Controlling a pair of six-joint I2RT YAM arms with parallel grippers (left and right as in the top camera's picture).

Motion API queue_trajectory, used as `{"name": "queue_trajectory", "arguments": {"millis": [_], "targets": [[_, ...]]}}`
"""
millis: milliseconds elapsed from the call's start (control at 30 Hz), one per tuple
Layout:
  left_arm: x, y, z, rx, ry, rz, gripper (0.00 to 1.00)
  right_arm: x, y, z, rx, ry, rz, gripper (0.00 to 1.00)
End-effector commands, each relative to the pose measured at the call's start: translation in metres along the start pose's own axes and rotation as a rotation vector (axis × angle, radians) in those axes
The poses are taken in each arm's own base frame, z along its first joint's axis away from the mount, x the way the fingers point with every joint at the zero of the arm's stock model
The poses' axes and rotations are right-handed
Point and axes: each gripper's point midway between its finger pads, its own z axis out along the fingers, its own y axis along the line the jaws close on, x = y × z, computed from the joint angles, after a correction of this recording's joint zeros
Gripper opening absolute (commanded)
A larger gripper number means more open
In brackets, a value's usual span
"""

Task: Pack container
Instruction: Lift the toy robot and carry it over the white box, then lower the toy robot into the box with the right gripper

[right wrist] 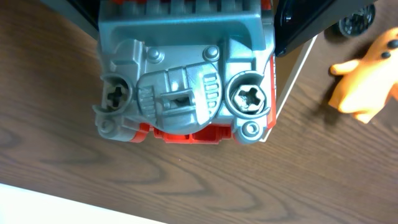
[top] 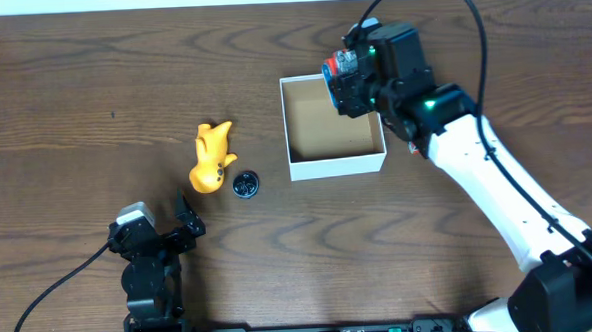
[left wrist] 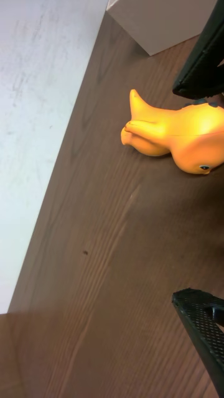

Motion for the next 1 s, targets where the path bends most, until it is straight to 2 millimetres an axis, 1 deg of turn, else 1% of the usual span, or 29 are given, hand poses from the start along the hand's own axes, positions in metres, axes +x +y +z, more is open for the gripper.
{"name": "queue_trajectory", "arguments": {"millis": [0, 167, 300, 400, 567, 733, 900, 967], "targets": [[0.015, 0.009, 0.001, -0.041, 0.039, 0.022, 0.98, 0.003, 0.006, 0.013, 0.054, 0.009, 0.042, 0.31], [0.015, 0.009, 0.001, -0.041, 0.039, 0.022, 0.98, 0.025, 0.015, 0.036, 0.057, 0.078, 0.028, 0.29], [0.015, 0.009, 0.001, -0.041, 0.039, 0.022, 0.98, 0.04, 0.007, 0.047, 0.109, 0.126, 0.02, 0.29], [0.015, 0.009, 0.001, -0.041, 0.039, 0.022, 0.98, 0.048, -0.002, 0.047, 0.144, 0.158, 0.026, 0.29], [0.015, 0.009, 0.001, -0.041, 0.039, 0.022, 0.98, 0.064, -0.005, 0.043, 0.162, 0.218, 0.06, 0.28], [0.015, 0.009, 0.001, -0.041, 0.039, 0.022, 0.98, 0.079, 0.003, 0.039, 0.162, 0.277, 0.039, 0.27], [0.015, 0.009, 0.001, -0.041, 0.039, 0.022, 0.98, 0.085, 0.01, 0.037, 0.155, 0.299, 0.023, 0.26], [0.015, 0.009, 0.001, -0.041, 0.039, 0.022, 0.98, 0.088, 0.013, 0.037, 0.156, 0.305, 0.042, 0.25]]}}
